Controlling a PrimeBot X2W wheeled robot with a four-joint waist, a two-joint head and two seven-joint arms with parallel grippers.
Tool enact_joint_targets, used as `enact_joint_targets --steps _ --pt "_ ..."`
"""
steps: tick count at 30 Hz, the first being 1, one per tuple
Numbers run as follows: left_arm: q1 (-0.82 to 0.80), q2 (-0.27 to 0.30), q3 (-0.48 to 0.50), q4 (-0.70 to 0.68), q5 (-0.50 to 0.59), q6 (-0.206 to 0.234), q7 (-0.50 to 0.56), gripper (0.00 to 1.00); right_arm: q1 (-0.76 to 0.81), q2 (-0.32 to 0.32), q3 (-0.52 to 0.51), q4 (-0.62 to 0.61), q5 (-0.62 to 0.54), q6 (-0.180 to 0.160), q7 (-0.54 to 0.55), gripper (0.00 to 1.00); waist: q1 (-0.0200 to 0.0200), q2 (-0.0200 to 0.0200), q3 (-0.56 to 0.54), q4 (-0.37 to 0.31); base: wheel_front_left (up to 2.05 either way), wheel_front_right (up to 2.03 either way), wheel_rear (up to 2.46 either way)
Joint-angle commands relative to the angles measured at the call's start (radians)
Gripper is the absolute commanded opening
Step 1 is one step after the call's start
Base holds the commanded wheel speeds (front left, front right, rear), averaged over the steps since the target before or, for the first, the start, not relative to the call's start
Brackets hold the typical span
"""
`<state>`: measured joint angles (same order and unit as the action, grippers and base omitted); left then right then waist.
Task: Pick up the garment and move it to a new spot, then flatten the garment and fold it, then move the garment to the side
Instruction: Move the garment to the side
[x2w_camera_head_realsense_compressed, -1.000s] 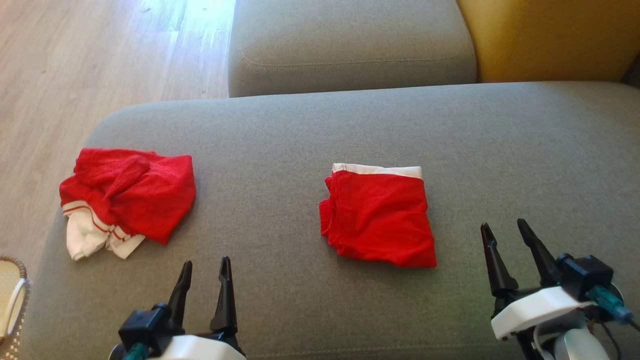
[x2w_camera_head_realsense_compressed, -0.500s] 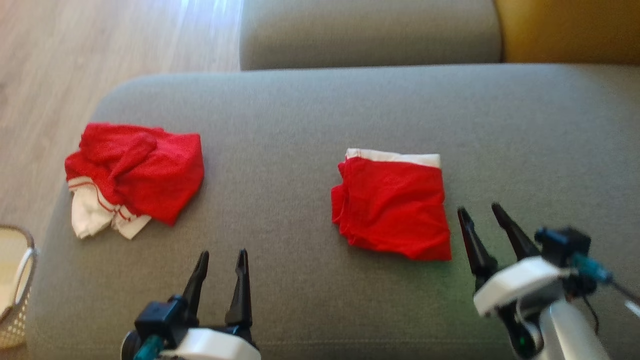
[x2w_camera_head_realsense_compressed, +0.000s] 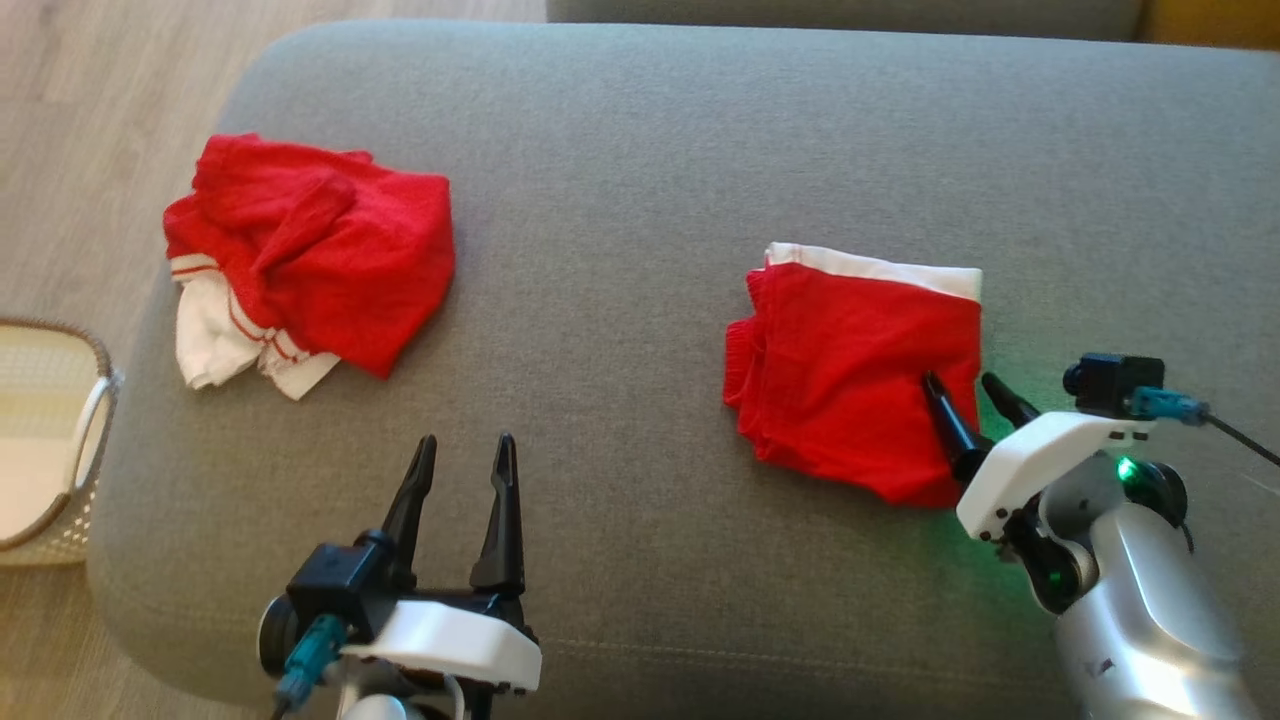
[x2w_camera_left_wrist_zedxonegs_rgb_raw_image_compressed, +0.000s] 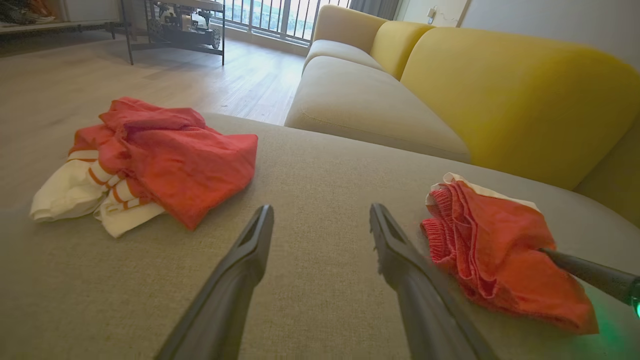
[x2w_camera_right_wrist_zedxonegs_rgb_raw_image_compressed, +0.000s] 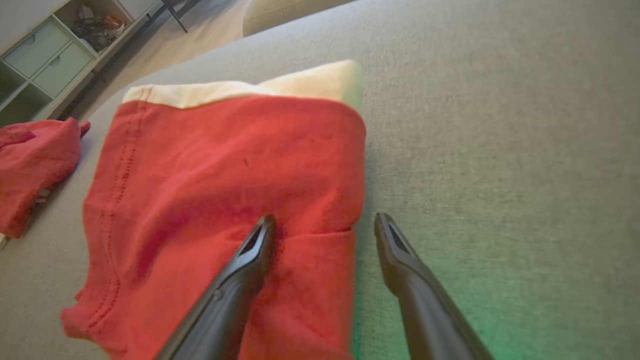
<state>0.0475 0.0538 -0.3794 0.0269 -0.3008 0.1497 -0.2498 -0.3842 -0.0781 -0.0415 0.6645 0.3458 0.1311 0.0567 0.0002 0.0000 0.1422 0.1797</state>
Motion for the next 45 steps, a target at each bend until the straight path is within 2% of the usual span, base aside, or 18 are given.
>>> enact_joint_targets --steps 1,7,8,9,13,16,20,26,30,36,40,45 --pt "-0.045 -0.004 0.024 -0.027 0.001 0.003 -0.012 1.00 -0.044 -0.003 0.018 -0.004 0.004 0.000 0.005 1.00 -0.0002 0.0000 0.004 0.009 0.00 0.00 0.00" --pt "-0.048 -0.004 0.021 -0.024 0.002 0.003 -0.012 1.00 -0.082 -0.001 0.051 0.075 0.008 0.000 -0.004 1.00 -0.0002 0.0000 0.011 0.016 0.00 0.00 0.00" --pt "-0.050 -0.004 0.019 -0.024 0.002 0.004 -0.012 1.00 -0.088 -0.001 0.058 0.086 0.010 0.000 -0.008 0.36 -0.0002 0.0000 0.012 0.016 0.00 0.00 0.00" --pt "-0.051 -0.004 0.018 -0.024 0.003 0.005 -0.012 1.00 -0.094 -0.002 0.067 0.093 0.009 0.000 -0.016 0.00 -0.0002 0.0000 0.013 0.016 0.00 0.00 0.00" --pt "-0.059 -0.004 0.010 -0.021 0.029 0.004 -0.012 1.00 -0.112 -0.018 0.101 0.116 -0.011 0.000 -0.040 0.00 -0.0002 0.0000 0.016 0.012 0.00 0.00 0.00" --pt "-0.068 -0.004 -0.013 -0.015 0.098 -0.003 -0.012 1.00 -0.133 -0.038 0.138 0.138 -0.035 0.000 -0.064 0.00 -0.0002 0.0000 0.014 -0.006 0.00 0.00 0.00" --pt "-0.073 -0.004 -0.028 -0.026 0.118 0.004 -0.012 1.00 -0.177 -0.063 0.191 0.159 -0.050 0.000 -0.075 0.00 -0.0002 0.0000 0.015 -0.058 0.00 0.00 0.00" --pt "-0.131 -0.004 -0.065 -0.037 0.125 0.008 -0.012 1.00 -0.261 -0.154 0.303 0.147 -0.061 0.000 -0.066 0.00 -0.0002 0.0000 0.061 -0.164 0.00 0.00 0.00" --pt "-0.192 -0.004 -0.080 -0.034 0.141 0.006 -0.012 1.00 -0.314 -0.234 0.366 0.128 -0.032 0.000 -0.070 0.00 -0.0002 0.0000 0.112 -0.239 0.00 0.00 0.00" --pt "-0.278 -0.004 -0.090 -0.005 0.158 -0.006 -0.012 1.00 -0.408 -0.348 0.388 0.121 0.053 0.000 -0.109 0.00 -0.0002 0.0000 0.198 -0.337 0.00 0.00 0.00" --pt "-0.332 -0.004 -0.095 0.014 0.167 -0.014 -0.012 1.00 -0.485 -0.401 0.397 0.145 0.107 0.000 -0.152 0.00 -0.0002 0.0000 0.265 -0.390 0.00 0.00 0.00" --pt "-0.358 -0.004 -0.099 0.028 0.179 -0.016 -0.012 1.00 -0.539 -0.428 0.397 0.191 0.147 0.000 -0.203 0.00 -0.0002 0.0000 0.305 -0.417 0.00 0.00 0.00"
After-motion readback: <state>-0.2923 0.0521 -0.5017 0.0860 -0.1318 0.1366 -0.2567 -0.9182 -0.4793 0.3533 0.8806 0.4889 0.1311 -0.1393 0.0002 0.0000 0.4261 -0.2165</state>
